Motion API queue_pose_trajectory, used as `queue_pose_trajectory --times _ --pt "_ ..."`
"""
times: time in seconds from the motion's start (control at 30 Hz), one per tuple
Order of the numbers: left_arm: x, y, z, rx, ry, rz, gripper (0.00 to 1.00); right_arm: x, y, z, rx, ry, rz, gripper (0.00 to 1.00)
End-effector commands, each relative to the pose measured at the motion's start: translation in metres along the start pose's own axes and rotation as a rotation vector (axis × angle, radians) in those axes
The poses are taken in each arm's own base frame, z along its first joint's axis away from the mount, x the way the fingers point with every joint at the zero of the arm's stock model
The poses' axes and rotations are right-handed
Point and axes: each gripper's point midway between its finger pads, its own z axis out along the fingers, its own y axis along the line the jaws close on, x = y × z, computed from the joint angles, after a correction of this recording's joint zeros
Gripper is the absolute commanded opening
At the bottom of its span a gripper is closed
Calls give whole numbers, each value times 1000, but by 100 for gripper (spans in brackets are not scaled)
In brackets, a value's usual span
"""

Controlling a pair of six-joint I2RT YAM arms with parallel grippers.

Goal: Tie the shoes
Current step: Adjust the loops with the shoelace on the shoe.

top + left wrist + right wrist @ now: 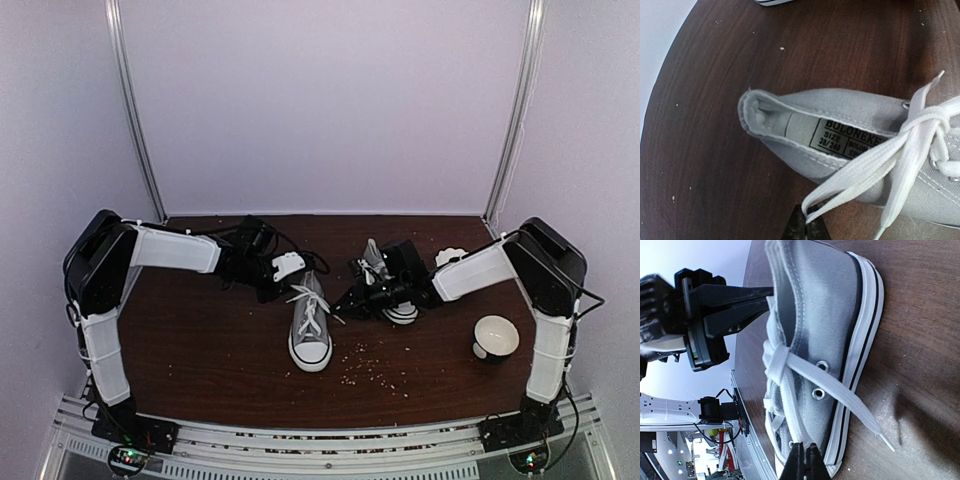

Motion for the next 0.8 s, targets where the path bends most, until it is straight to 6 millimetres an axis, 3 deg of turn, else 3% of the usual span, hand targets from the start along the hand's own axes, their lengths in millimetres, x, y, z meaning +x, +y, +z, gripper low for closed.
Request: queue_pose_trajectory --times 0.0,0.23,0.47,0.77 --pt "8 12 7 -39 52 -50 0 8 2 -4 57 13 -57 0" --pt "20 16 11 -54 98 -100 0 25 -14 1 120 80 -67 0" --pt "27 20 14 -56 107 -136 0 30 -16 8 132 105 -86 0" --pt "46 22 23 -70 169 -168 0 45 -51 16 192 145 -56 0"
